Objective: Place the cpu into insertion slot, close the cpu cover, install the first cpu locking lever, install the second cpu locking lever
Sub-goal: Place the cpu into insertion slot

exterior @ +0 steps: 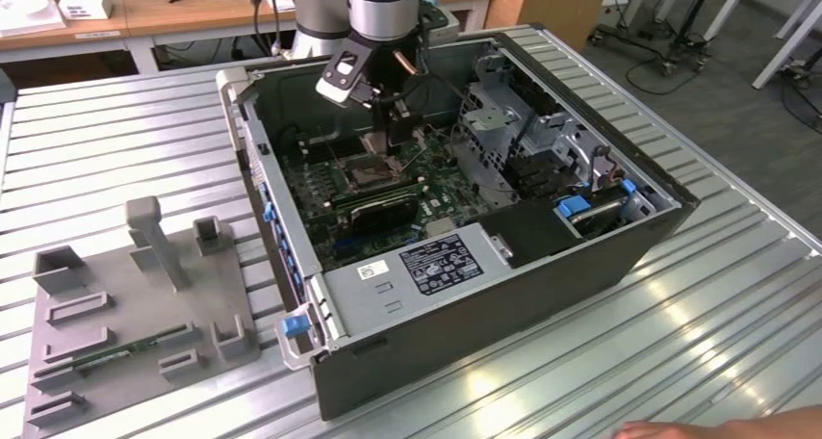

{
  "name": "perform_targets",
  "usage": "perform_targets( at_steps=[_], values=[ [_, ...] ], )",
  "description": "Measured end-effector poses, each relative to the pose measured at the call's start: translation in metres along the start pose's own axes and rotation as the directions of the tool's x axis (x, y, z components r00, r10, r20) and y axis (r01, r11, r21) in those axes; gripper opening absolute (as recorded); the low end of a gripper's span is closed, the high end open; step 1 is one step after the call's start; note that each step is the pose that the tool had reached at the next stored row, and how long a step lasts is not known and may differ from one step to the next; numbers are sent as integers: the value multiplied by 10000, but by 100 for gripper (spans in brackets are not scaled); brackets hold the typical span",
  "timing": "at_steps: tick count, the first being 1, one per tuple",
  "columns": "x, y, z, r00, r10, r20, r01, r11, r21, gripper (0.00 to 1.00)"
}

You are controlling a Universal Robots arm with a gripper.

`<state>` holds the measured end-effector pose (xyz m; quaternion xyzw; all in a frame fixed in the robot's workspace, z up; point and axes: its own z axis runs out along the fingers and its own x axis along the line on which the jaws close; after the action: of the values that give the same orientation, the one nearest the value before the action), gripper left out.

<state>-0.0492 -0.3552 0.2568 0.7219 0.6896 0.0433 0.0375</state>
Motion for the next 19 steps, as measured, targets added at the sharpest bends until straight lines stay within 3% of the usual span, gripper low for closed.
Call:
perform_targets(
  at_steps=[8,14,19],
  values=[
    [-3,-56,92,9998,-208,-45,207,9996,-175,54],
    [-5,-95,159,9992,-383,-103,381,9991,-201,54],
    [7,-104,179,9992,-392,-111,390,9990,-199,54]
  ],
)
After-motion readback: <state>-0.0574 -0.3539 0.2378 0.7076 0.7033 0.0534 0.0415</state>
